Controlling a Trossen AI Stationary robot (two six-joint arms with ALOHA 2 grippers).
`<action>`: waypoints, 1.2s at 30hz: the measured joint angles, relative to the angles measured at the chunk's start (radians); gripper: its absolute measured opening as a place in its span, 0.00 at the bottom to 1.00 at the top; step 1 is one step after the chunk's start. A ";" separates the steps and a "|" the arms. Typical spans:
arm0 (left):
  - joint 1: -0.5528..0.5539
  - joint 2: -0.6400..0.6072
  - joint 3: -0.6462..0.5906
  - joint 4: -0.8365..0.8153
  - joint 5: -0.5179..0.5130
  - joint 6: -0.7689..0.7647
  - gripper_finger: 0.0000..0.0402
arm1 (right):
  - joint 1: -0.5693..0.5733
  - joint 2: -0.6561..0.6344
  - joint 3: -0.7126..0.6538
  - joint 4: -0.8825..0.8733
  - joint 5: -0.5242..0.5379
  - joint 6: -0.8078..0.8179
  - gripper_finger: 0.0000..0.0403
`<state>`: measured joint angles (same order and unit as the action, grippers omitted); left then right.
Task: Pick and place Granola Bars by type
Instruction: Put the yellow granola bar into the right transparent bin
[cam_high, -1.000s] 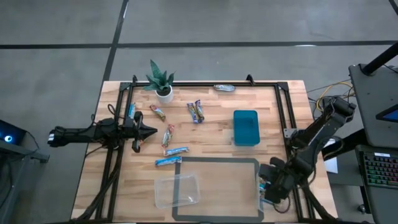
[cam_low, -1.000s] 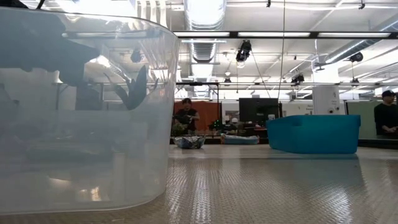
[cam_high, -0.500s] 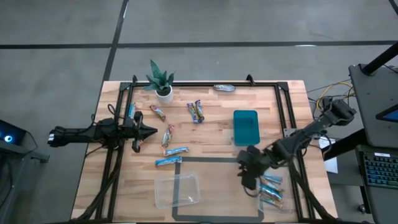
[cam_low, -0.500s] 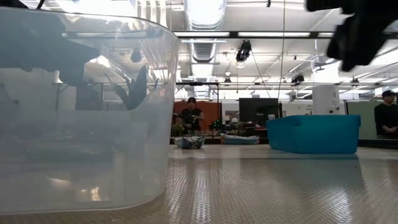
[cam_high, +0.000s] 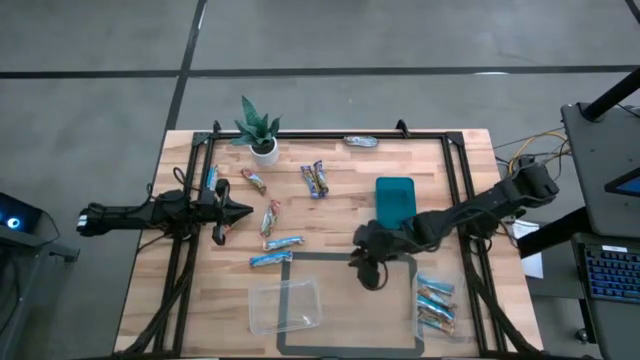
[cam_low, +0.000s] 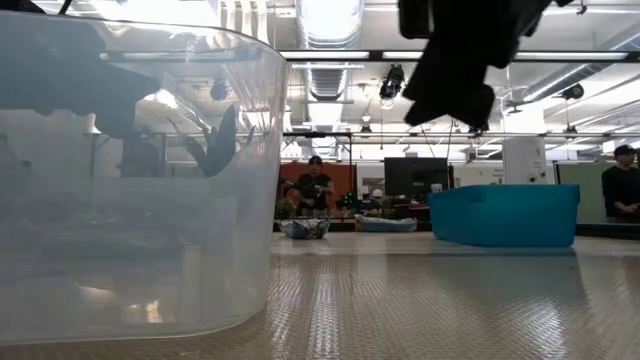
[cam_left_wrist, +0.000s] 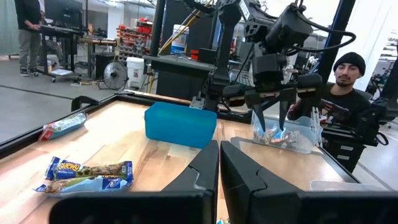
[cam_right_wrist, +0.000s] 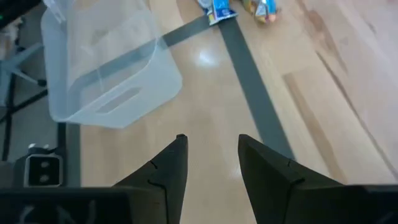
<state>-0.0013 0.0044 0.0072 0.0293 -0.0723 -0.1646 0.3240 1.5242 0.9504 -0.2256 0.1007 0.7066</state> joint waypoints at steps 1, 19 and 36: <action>0.000 0.000 0.000 0.000 0.000 0.000 0.00 | -0.008 0.011 0.012 -0.001 -0.003 -0.014 0.33; 0.000 0.000 0.000 0.000 0.000 0.000 0.00 | -0.128 0.266 0.392 -0.015 -0.003 -0.294 0.49; 0.000 0.002 0.000 0.000 0.000 0.000 0.00 | -0.228 0.455 0.625 -0.122 -0.016 -0.496 0.63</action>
<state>-0.0013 0.0061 0.0072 0.0292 -0.0719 -0.1646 0.0963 1.9787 1.5758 -0.3473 0.0844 0.2110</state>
